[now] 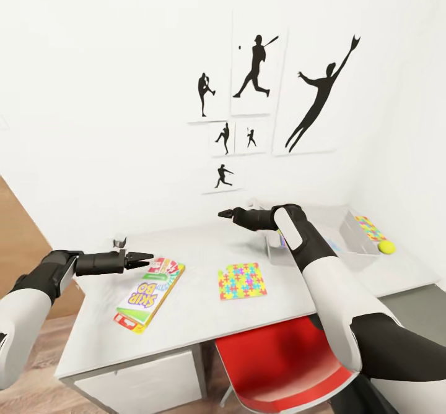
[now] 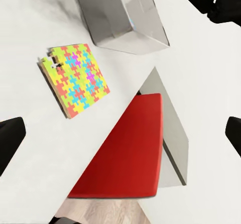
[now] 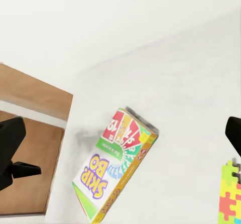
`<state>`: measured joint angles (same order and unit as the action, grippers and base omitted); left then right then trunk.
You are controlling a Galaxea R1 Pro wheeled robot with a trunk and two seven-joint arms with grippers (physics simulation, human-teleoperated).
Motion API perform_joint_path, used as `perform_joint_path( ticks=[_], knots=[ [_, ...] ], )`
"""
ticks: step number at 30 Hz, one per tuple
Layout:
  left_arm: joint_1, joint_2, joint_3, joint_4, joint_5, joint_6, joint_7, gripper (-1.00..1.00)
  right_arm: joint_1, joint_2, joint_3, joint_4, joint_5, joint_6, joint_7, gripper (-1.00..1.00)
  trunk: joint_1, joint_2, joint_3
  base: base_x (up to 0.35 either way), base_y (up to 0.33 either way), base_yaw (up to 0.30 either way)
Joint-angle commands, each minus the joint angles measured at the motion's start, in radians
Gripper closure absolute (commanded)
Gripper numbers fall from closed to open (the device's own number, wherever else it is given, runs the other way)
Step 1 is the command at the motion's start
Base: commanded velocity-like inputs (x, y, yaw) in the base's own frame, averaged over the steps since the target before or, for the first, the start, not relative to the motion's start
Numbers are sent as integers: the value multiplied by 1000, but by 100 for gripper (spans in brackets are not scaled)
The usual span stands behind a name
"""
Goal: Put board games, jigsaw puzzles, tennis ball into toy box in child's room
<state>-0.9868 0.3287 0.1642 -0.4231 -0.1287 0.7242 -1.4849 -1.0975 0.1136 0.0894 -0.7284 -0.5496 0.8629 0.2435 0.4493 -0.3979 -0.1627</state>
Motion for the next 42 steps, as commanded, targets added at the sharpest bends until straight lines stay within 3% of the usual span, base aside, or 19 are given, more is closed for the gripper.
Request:
perform_joint_path(
  ticks=[1, 27, 42],
  knots=[
    [-1, -1, 6, 0, -11, 11, -8, -100, -1, 0, 0, 0, 8, 3, 7, -100, 1, -2, -1, 0, 0, 165],
    [-1, 0, 6, 0, -12, 10, -8, -100, -1, -3, -1, 1, 8, 1, 1, -100, 1, -2, 15, -1, 0, 56],
    [-1, 12, 6, 0, -13, 11, -6, -100, -1, 0, 10, 1, 9, -1, -6, -100, 1, -2, 31, -69, 108, 179]
  ],
)
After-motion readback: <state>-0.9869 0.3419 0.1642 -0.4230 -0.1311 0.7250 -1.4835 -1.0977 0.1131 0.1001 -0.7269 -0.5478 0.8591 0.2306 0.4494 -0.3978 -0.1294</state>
